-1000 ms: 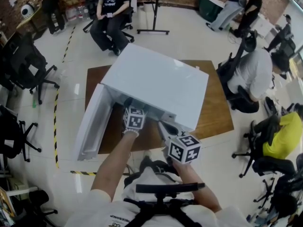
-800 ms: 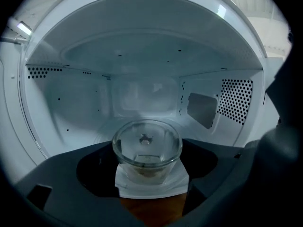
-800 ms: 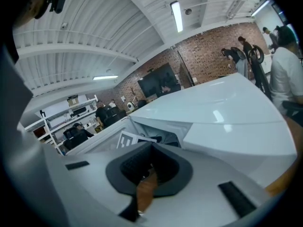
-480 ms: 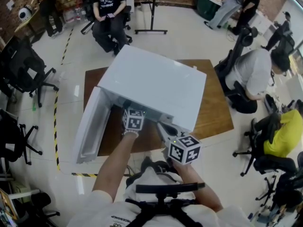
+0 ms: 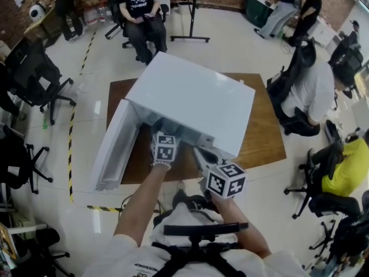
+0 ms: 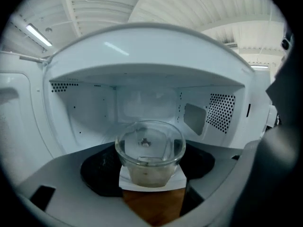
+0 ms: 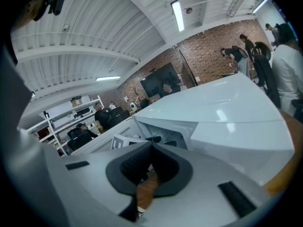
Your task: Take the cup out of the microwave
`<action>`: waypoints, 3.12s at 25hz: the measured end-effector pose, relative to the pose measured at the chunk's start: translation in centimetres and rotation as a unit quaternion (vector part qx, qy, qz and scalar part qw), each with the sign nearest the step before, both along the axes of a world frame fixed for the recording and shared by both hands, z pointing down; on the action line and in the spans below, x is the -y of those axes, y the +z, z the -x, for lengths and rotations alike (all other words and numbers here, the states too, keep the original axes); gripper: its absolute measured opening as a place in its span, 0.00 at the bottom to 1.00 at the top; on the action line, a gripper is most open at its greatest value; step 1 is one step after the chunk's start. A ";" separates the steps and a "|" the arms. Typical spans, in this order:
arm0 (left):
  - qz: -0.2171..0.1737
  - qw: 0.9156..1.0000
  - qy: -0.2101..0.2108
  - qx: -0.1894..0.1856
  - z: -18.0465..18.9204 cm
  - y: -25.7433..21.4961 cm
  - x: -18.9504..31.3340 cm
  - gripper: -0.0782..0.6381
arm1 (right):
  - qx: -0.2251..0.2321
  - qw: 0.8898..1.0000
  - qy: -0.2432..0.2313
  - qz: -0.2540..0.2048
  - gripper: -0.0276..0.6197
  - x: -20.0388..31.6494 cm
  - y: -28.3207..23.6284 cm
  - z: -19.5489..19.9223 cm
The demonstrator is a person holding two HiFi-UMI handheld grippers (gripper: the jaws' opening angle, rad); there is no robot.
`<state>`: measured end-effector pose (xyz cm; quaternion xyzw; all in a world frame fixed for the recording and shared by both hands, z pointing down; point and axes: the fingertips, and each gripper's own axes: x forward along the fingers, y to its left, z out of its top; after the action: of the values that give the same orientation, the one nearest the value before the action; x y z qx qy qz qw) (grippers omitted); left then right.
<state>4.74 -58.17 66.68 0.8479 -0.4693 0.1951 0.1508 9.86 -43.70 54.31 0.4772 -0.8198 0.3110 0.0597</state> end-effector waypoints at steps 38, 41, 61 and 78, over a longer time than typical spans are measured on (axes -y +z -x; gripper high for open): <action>-0.024 0.999 -0.027 -0.026 10.1 -11.3 -32.6 0.60 | 0.017 1.000 0.020 0.000 0.05 -21.7 -1.3 4.8; -0.026 0.999 -0.033 -0.027 10.4 -11.7 -34.3 0.60 | 0.019 1.000 0.009 -0.012 0.05 -22.7 -1.6 5.1; -0.026 0.996 -0.067 -0.047 9.6 -14.8 -38.1 0.60 | 0.013 0.998 -0.013 -0.053 0.04 -25.3 -4.3 2.1; -0.028 0.997 -0.062 -0.045 7.8 -15.2 -38.0 0.60 | 0.015 0.998 -0.018 -0.059 0.04 -25.4 -4.5 0.6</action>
<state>-3.05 -20.16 51.51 0.8290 -0.5191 0.1335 0.1596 9.24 -18.32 49.82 0.4605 -0.8458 0.2682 0.0245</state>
